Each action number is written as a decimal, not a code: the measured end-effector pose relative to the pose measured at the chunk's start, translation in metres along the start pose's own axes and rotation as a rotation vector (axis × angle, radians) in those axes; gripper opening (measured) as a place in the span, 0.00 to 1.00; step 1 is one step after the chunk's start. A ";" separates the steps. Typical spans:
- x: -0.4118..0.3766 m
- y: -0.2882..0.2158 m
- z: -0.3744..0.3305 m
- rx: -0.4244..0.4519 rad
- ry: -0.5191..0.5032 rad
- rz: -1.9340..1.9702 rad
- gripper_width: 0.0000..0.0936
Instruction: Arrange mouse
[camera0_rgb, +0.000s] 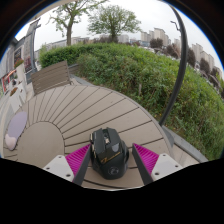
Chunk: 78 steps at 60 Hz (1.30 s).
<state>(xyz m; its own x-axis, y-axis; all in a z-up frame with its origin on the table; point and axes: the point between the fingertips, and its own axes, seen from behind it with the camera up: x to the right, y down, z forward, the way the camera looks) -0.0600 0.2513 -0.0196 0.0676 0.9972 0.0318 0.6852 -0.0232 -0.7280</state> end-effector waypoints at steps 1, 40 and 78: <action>0.001 0.000 0.000 0.001 -0.001 -0.004 0.87; -0.077 -0.119 -0.091 0.033 -0.070 -0.003 0.61; -0.460 -0.032 -0.009 -0.006 -0.127 -0.053 0.63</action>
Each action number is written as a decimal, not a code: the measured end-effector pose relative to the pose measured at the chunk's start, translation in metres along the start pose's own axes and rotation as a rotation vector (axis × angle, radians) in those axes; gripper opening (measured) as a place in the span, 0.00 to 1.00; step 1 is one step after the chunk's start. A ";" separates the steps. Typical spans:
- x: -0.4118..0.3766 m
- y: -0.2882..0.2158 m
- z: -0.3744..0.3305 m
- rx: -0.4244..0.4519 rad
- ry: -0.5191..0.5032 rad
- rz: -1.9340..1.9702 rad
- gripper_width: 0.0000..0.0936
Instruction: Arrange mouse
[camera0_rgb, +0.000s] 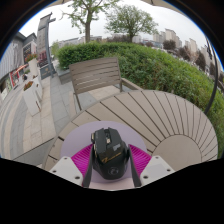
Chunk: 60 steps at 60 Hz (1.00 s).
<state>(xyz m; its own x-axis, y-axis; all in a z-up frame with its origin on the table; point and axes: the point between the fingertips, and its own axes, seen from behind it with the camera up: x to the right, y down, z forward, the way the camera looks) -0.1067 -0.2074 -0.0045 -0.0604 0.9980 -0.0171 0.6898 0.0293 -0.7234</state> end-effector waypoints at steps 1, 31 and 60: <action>-0.001 0.005 0.002 -0.010 0.006 0.000 0.64; 0.035 -0.015 -0.218 -0.069 0.041 -0.062 0.91; 0.116 0.055 -0.412 -0.030 0.081 -0.060 0.91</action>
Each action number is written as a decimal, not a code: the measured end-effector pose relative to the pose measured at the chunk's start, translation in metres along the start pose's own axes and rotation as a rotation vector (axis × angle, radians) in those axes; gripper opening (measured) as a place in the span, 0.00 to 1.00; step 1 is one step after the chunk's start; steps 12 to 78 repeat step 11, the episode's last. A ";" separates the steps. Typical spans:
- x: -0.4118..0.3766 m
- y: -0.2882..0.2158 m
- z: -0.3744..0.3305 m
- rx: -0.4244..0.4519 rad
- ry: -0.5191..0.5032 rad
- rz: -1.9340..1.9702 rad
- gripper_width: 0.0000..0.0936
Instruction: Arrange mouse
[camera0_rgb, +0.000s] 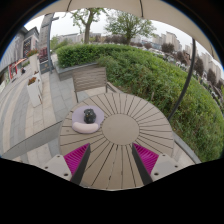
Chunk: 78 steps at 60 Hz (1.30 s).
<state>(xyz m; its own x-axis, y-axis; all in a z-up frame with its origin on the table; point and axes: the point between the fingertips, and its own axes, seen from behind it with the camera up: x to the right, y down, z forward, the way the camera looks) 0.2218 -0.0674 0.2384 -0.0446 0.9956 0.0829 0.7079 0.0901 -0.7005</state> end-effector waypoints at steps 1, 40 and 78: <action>0.004 0.002 -0.002 -0.004 0.004 0.000 0.91; 0.036 0.020 -0.019 0.012 0.008 -0.011 0.91; 0.036 0.020 -0.019 0.012 0.008 -0.011 0.91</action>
